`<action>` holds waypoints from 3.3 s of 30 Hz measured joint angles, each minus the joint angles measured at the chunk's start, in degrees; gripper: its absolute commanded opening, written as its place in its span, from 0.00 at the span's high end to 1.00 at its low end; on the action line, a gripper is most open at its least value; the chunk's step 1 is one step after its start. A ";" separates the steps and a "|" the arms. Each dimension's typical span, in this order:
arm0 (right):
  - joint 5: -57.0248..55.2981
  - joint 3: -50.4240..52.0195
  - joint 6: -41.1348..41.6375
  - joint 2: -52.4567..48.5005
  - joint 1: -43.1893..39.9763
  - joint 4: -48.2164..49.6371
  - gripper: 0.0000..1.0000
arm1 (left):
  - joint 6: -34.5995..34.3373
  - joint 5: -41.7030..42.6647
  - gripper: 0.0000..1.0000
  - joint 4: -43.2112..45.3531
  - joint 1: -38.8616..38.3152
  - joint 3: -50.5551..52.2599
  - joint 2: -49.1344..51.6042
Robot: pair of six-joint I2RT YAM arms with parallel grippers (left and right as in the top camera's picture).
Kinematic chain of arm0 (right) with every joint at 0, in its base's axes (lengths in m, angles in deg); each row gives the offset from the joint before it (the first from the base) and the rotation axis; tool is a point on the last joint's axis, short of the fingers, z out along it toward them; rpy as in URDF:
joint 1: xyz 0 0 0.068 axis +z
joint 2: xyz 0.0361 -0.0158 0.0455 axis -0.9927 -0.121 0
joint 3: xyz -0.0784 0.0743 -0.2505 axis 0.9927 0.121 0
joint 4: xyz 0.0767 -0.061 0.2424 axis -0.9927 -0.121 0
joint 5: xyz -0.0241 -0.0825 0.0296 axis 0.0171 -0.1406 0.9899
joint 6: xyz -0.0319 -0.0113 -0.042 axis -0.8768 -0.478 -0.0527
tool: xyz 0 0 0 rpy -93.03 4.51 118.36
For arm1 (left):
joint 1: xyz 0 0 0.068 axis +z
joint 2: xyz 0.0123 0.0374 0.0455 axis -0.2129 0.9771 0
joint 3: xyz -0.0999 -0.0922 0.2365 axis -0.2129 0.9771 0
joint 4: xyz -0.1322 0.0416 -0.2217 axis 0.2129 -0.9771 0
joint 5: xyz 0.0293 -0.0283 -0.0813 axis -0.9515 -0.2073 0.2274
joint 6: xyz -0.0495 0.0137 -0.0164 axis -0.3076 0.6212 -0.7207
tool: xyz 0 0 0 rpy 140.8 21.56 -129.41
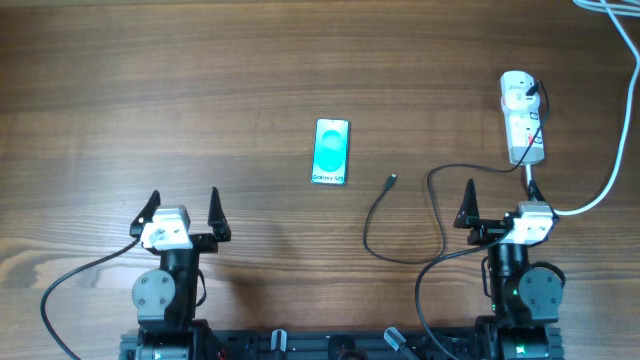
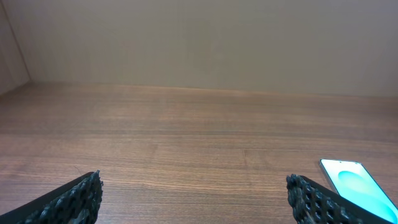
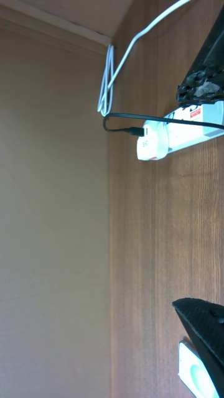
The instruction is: Plug charger to phone and switch on socket
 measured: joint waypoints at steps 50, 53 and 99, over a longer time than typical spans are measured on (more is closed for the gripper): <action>-0.02 0.00 0.00 0.00 0.00 0.00 0.00 | -3.78 10.27 0.00 1.25 0.00 0.02 0.00; -0.02 0.00 0.00 0.00 0.00 0.00 0.00 | -6.14 18.69 0.00 1.84 0.00 0.02 0.00; 0.00 0.00 0.00 0.04 -0.02 0.00 0.00 | -29.55 12.44 0.01 -66.12 -28.06 -99.43 95.06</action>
